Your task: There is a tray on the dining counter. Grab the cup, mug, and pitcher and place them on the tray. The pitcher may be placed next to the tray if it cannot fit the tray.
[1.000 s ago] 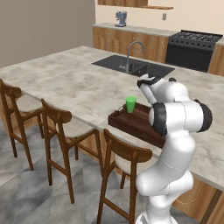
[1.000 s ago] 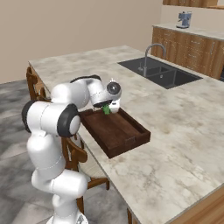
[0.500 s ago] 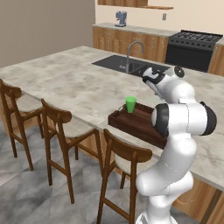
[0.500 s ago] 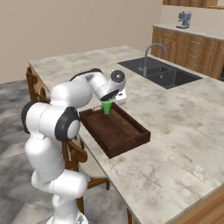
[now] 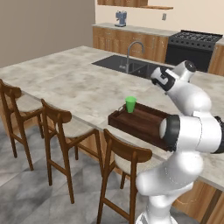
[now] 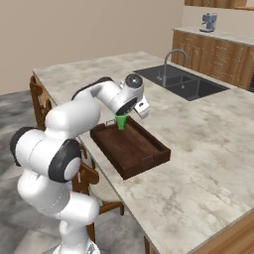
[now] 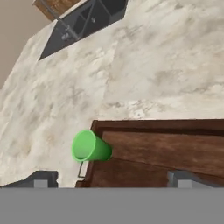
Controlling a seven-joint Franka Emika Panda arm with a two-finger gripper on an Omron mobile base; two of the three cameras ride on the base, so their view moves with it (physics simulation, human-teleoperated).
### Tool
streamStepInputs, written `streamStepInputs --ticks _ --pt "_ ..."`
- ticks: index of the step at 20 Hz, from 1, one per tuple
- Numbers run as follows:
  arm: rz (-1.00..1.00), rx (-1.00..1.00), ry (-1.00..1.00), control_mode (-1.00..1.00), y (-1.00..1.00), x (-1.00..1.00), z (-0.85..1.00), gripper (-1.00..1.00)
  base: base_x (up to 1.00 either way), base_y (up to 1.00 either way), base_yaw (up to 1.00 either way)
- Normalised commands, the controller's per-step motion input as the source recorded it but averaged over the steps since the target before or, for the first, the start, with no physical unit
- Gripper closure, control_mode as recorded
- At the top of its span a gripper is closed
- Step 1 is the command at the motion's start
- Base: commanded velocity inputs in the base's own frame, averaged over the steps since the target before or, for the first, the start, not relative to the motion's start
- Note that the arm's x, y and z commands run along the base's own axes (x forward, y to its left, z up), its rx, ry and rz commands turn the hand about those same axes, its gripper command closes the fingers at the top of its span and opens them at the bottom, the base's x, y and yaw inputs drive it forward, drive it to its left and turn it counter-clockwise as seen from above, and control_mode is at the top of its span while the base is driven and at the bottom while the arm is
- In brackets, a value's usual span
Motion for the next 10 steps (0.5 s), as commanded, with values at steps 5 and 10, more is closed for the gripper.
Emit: streamStepInputs --ticks 5,10 --pt "0.23 -0.32 0.00 -1.00 -0.01 -1.00 0.11 -1.00 0.00 0.00 0.00" --pt "0.21 -0.33 0.00 -1.00 0.00 -0.83 0.00 -1.00 0.00 0.00 0.00"
